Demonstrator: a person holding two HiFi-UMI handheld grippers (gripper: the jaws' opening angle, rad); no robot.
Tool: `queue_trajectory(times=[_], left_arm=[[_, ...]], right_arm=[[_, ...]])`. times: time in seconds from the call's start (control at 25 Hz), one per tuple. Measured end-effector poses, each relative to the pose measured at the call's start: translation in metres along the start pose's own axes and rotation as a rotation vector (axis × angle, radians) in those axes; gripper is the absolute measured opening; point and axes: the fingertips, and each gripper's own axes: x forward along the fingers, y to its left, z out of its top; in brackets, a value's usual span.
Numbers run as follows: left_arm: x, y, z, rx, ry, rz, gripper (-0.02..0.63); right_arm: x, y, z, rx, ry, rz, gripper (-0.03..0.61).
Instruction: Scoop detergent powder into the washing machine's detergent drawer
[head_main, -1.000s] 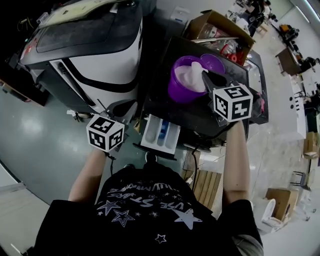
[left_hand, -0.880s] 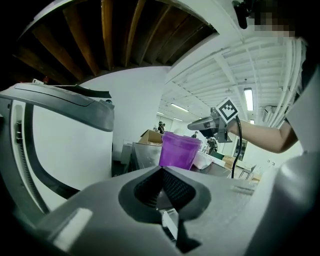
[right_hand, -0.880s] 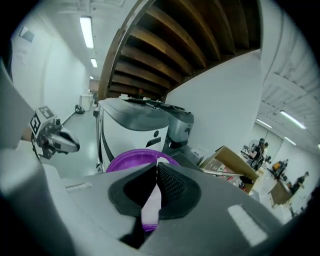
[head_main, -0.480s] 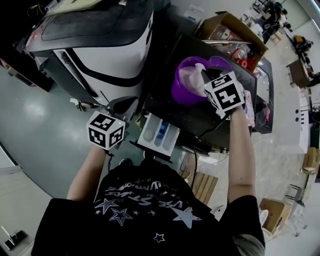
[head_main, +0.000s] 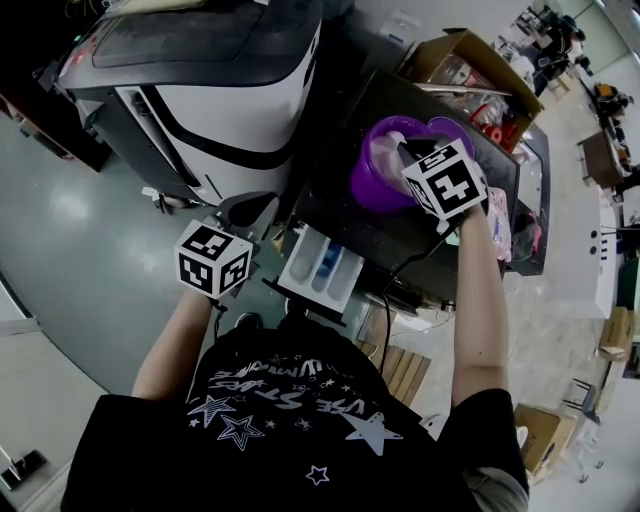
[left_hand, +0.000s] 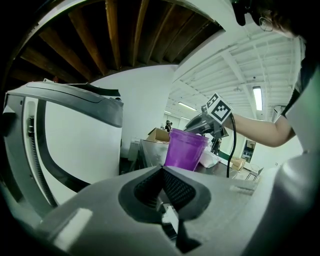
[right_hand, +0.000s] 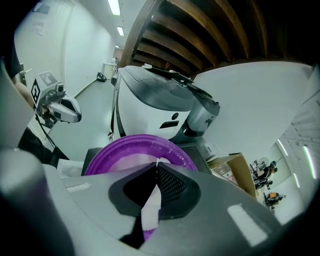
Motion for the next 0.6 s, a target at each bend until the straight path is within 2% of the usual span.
queue_trajectory(times=[0.36,0.48,0.6], left_arm=[[-0.002,0.001,-0.004,0.0,0.005,-0.017,0.0],[-0.003,0.001,-0.004,0.002,0.009,-0.027,0.0],[-0.003,0.0,-0.005,0.006,0.012,-0.035,0.0]], right_arm=[[-0.002,0.018,0.005,0.043,-0.032,0.09,0.032],[-0.005,0.022,0.008,0.093,-0.054,0.132,0.032],[-0.007,0.025,0.009,0.192,-0.076,0.187,0.032]])
